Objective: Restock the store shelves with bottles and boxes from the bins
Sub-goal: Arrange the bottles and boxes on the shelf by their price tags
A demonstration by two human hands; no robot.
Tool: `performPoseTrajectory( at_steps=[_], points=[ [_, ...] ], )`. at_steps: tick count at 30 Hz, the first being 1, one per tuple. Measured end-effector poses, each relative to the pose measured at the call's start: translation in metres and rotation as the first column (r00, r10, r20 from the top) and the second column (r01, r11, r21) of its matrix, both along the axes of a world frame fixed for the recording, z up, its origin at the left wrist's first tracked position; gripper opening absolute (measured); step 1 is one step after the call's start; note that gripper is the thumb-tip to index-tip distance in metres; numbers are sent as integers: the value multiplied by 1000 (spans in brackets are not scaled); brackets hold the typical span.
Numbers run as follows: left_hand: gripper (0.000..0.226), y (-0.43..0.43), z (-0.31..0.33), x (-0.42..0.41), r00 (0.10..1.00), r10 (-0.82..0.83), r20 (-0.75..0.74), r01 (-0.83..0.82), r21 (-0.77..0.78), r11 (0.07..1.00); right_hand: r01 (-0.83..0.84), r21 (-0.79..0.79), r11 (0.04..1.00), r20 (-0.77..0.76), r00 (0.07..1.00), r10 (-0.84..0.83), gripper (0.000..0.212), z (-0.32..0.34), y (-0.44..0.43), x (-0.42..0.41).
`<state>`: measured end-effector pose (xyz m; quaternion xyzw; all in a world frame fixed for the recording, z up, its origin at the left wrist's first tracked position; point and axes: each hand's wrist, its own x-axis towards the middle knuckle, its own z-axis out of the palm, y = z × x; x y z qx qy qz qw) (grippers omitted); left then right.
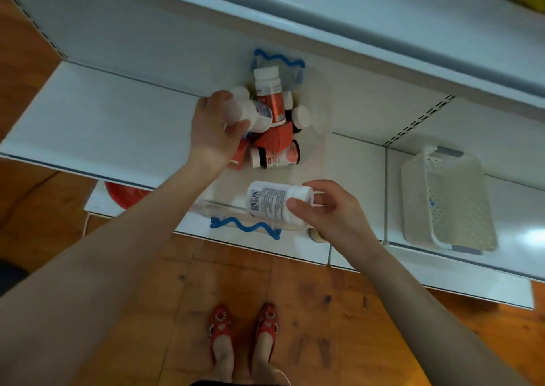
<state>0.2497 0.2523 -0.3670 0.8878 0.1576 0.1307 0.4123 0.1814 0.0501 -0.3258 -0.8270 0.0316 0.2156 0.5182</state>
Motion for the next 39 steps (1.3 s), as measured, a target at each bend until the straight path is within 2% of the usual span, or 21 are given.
performPoseTrajectory(
  at_steps=[5, 9, 14, 19, 23, 26, 28, 33, 39],
  points=[
    [45, -4, 35, -61, 999, 22, -24, -27, -224, 974, 108, 148, 983, -222, 972, -73, 28, 32, 0, -22],
    [39, -7, 72, -111, 995, 58, -81, -82, -340, 937, 126, 244, 962, -335, 941, -38, 32, 63, -5, -42],
    [37, -2, 115, -159, 996, 50, -76, -77, -424, 902, -32, 207, 978, -222, 972, 78, 43, 104, -16, -59],
    [33, -5, 160, -182, 1000, 12, -22, -23, -559, 829, -80, 185, 979, -114, 988, 102, 49, 153, -21, -69],
    [33, -8, 196, -186, 999, 4, 53, 27, -568, 822, -47, 218, 975, -54, 997, 60, 37, 185, -22, -75],
    [30, -6, 220, -187, 989, 12, 146, 65, -509, 858, 57, 262, 963, -24, 998, -53, 21, 209, -19, -73],
    [30, -3, 234, -188, 983, 9, 182, 82, -488, 869, 107, 287, 952, -31, 994, -103, 23, 227, -15, -68],
    [32, 11, 263, -189, 963, 18, 270, 115, -472, 874, 42, 285, 958, -8, 999, -42, 32, 269, 4, -55],
    [25, 25, 292, -194, 944, 44, 328, 121, -465, 877, 8, 368, 930, -107, 994, 33, 34, 297, 26, -47]
  ],
)
